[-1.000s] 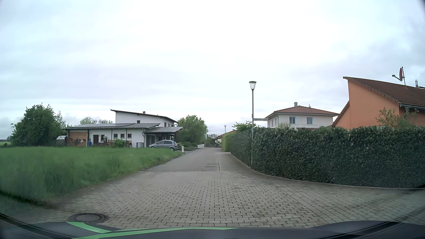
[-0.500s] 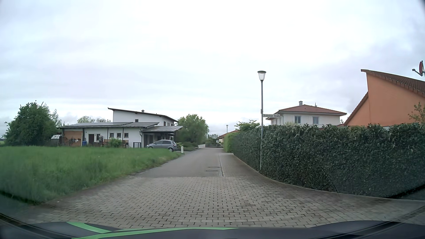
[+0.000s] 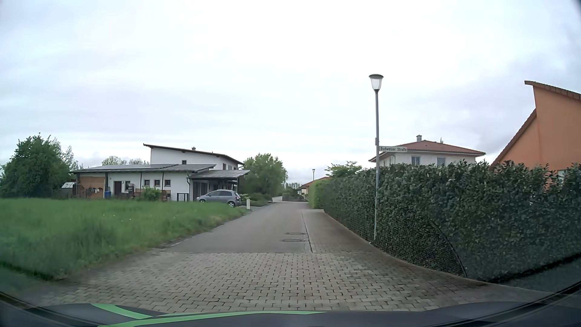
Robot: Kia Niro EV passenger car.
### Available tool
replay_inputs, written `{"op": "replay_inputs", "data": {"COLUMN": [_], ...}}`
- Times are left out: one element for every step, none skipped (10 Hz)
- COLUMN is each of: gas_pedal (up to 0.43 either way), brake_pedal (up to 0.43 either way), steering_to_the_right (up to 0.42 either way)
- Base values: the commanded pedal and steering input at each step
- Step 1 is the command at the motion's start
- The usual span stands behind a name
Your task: Follow the waypoints while adhering to traffic rules and regulations
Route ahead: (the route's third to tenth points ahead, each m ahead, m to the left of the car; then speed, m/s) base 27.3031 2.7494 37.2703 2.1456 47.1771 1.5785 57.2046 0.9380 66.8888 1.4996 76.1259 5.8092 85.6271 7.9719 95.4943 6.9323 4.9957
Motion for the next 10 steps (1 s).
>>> {"op": "replay_inputs", "data": {"gas_pedal": [0.157, 0.157, 0.157, 0.157, 0.157, 0.157, 0.157, 0.157, 0.157, 0.157], "brake_pedal": [0.0, 0.0, 0.0, 0.0, 0.0, 0.0, 0.0, 0.0, 0.0, 0.0], "steering_to_the_right": [-0.011, -0.008, -0.004, -0.003, -0.003, -0.002, -0.001, 0.0, 0.001, 0.001]}}
